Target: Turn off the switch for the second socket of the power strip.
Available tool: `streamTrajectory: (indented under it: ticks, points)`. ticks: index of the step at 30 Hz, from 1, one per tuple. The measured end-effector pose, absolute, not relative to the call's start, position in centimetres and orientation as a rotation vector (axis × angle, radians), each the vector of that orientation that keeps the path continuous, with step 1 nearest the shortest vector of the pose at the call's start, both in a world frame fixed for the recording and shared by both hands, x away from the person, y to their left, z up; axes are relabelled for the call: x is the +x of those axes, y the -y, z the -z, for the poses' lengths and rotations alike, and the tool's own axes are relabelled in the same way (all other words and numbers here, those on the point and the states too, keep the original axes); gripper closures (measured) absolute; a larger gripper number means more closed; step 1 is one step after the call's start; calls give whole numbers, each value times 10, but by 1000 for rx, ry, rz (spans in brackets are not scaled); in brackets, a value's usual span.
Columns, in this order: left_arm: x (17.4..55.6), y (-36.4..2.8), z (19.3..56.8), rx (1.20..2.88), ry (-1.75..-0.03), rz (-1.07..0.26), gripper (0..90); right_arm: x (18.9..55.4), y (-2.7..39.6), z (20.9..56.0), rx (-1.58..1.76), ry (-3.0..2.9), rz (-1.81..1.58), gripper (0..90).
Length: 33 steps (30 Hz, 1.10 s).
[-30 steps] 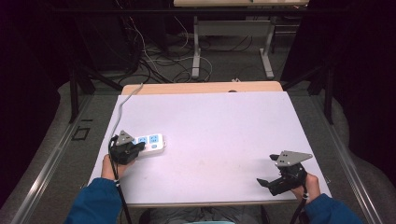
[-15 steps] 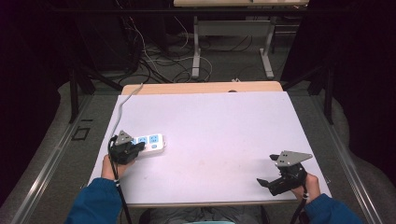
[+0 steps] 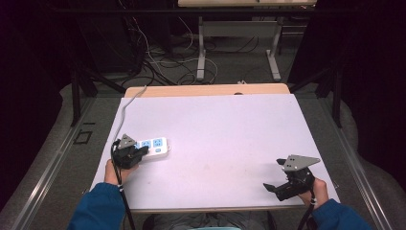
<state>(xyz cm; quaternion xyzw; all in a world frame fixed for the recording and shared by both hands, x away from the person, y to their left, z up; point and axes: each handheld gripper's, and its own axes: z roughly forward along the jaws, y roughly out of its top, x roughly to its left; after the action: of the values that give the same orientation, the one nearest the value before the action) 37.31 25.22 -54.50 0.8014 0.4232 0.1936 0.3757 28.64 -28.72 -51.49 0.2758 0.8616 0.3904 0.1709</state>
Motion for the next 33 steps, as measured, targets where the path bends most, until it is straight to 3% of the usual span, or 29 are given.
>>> streamTrajectory:
  ticks: [33]
  points:
    - [372, -250, 544, 2069, -1081, -517, 900, 286, 287, 515, 786, -2451, -1103, 18]
